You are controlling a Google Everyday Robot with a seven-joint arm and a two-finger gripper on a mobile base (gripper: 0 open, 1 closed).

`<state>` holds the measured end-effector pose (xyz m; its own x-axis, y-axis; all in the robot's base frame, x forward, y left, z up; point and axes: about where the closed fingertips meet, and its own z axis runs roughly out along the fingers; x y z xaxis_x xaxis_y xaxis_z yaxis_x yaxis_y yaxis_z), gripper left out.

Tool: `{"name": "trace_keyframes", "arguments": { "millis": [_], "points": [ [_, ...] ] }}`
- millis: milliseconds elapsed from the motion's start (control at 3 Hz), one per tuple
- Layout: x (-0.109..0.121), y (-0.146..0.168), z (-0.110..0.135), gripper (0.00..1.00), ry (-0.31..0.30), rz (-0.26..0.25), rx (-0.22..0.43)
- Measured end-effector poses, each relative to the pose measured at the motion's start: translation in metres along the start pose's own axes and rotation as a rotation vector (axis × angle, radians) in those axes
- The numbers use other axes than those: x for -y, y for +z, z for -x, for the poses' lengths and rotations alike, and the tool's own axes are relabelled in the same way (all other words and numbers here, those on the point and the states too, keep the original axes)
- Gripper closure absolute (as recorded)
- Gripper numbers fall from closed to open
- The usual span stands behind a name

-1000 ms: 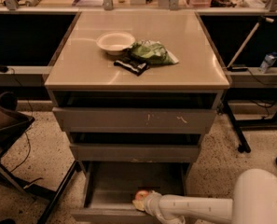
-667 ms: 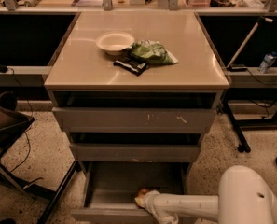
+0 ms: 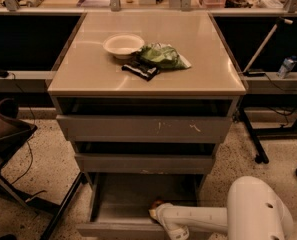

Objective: Place apple into bottom drawer

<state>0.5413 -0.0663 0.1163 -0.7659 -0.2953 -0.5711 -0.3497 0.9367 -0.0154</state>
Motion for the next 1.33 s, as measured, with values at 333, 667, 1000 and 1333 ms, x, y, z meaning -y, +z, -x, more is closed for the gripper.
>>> {"name": "trace_keyframes", "arguments": {
  "millis": [333,667,1000,1333],
  "points": [
    [0.0000,0.0000,0.0000,0.58,0.000,0.000,0.000],
    [0.0000,0.0000,0.0000,0.35,0.000,0.000,0.000],
    [0.0000,0.0000,0.0000,0.11,0.000,0.000,0.000],
    [-0.0001,0.0000,0.0000,0.00,0.000,0.000,0.000]
  ]
}}
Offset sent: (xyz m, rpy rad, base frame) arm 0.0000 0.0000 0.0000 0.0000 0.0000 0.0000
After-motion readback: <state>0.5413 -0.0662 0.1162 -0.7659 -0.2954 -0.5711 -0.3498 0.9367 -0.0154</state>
